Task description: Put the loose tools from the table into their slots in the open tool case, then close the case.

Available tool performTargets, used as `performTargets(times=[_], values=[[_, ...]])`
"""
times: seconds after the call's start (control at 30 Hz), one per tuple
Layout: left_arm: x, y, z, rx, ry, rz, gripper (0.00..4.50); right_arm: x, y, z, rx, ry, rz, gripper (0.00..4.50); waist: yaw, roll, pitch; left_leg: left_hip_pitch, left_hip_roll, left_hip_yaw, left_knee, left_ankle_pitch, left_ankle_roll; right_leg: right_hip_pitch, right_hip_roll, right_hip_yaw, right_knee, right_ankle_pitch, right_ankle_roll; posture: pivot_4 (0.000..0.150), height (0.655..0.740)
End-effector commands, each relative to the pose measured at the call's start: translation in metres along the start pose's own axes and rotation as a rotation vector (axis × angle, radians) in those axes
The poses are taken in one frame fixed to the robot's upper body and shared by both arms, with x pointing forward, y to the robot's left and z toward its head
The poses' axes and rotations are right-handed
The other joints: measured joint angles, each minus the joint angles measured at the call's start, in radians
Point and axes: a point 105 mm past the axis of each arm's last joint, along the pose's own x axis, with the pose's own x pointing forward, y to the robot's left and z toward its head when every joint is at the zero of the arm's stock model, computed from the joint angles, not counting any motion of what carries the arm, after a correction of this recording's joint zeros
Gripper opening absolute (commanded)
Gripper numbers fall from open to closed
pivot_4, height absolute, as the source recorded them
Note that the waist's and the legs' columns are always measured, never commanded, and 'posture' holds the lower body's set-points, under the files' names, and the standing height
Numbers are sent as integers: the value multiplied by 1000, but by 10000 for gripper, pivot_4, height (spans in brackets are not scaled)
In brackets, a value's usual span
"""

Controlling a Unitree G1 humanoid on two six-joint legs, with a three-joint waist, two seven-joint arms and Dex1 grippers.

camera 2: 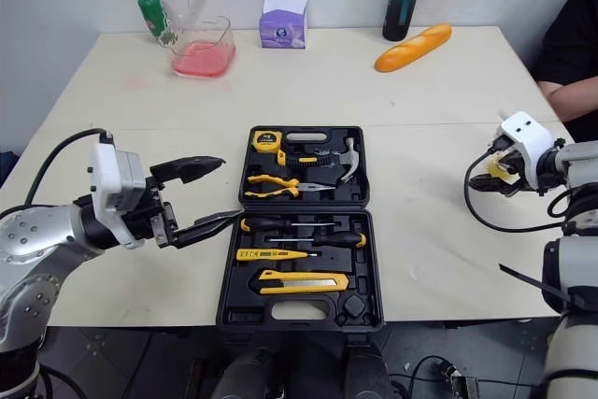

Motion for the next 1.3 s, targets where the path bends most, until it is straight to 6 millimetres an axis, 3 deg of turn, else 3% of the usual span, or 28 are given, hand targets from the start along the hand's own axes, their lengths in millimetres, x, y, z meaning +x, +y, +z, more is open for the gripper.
performTargets(times=[0.03, 0.4, 0.67, 0.77, 1.0, 1.2, 1.3], values=[[-2, -7, 9, 31, -3, -13, 44507, -6, -9, 6, 37, -19, -51, 45000, 0, 0, 0, 0, 0, 0, 0, 0, 0, 0, 0, 0, 0, 0, 0, 1500, 7400], [-3, -11, 12, 27, 4, -16, 44507, 1, -6, -1, 232, -40, -65, 45000, 0, 0, 0, 0, 0, 0, 0, 0, -1, 0, 1, 1, 1, 0, 0, 1500, 7400], [-5, -9, 14, 27, 25, -29, 44507, 15, 8, 11, 311, -64, -18, 45000, -2, 0, 0, 0, 1, 0, 0, 1, -1, 0, 3, 3, 1, 0, 0, 1500, 7400], [-5, -9, 16, 29, 30, -34, 45000, 19, 9, 9, 369, -68, -42, 36189, -1, 0, 0, 0, 1, 0, 0, 1, -1, 0, 3, 3, 1, 0, 0, 1500, 7400], [-7, -15, 15, 26, 48, -54, 45000, 23, 11, 8, 374, -55, -47, 640, -2, -1, -1, 1, 1, 0, 0, 1, -1, 0, 3, 3, 1, 0, 0, 1500, 7400], [-4, -20, 15, 32, 43, -85, 45000, 16, 12, 25, 232, -96, 9, 237, -4, -1, 0, 1, 2, 1, 0, 1, -2, 0, 5, 4, 1, 0, 0, 1500, 7400], [-1, -26, 17, 23, 13, -141, 45000, 0, 27, 42, 55, -94, 219, 237, -3, 0, 0, 1, 2, 1, 0, 1, -2, -1, 5, 5, 1, 0, 0, 1500, 7400]])
